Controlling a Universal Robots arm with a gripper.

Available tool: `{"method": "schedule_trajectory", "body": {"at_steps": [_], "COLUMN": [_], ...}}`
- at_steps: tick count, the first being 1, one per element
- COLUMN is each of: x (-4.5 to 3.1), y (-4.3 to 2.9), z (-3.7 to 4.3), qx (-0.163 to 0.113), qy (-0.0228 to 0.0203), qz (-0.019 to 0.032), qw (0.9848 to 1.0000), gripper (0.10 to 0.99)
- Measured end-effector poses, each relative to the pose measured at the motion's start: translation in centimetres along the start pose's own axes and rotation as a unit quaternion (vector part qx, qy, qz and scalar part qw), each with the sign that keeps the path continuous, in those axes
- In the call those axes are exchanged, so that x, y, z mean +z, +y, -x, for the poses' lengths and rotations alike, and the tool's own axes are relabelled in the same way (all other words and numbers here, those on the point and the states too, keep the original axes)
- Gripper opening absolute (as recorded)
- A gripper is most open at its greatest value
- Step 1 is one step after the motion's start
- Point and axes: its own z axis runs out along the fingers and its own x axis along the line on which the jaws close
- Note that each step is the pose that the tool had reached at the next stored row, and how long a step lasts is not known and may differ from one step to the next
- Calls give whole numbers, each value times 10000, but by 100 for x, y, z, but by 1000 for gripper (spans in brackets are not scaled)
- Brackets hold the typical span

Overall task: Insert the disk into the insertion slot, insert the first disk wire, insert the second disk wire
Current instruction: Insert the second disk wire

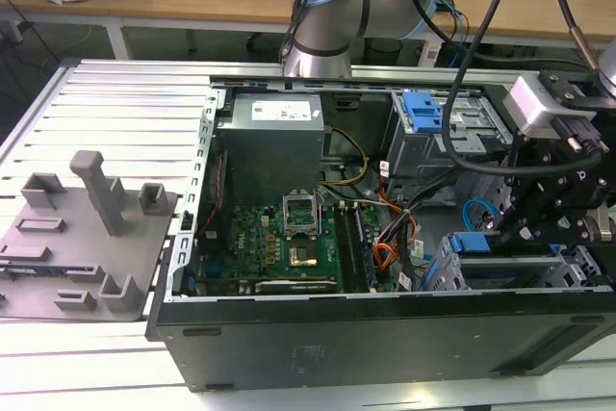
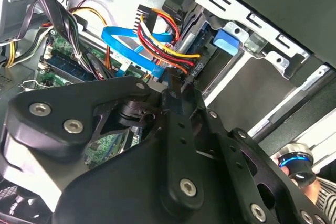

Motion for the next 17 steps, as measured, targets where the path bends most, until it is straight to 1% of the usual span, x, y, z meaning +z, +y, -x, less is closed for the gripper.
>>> {"method": "schedule_trajectory", "body": {"at_steps": [1, 2, 3, 5, 6, 7, 8, 9, 11, 12, 13, 17], "x": [-7, -37, -99, -165, -209, -280, -289, -288, -286, -283, -282, -281], "y": [1, 3, 8, 13, 16, 21, 23, 29, 80, 120, 139, 146], "z": [0, 1, 9, 31, 45, 54, 55, 55, 55, 55, 55, 55], "qx": [0, 0, 0, 1, 0, 1, 0, 0, -1, 0, 0, -1], "qy": [-1, -3, -1, 0, 2, 2, 2, 0, 2, 2, 3, 2], "qz": [0, 0, 0, 0, 0, 0, -1, -2, -11, -22, -28, -30], "qw": [10000, 10000, 10000, 10000, 10000, 10000, 10000, 10000, 10000, 10000, 10000, 10000], "gripper": [235, 235, 235, 235, 220, 157, 106, 106, 106, 106, 106, 106]}}
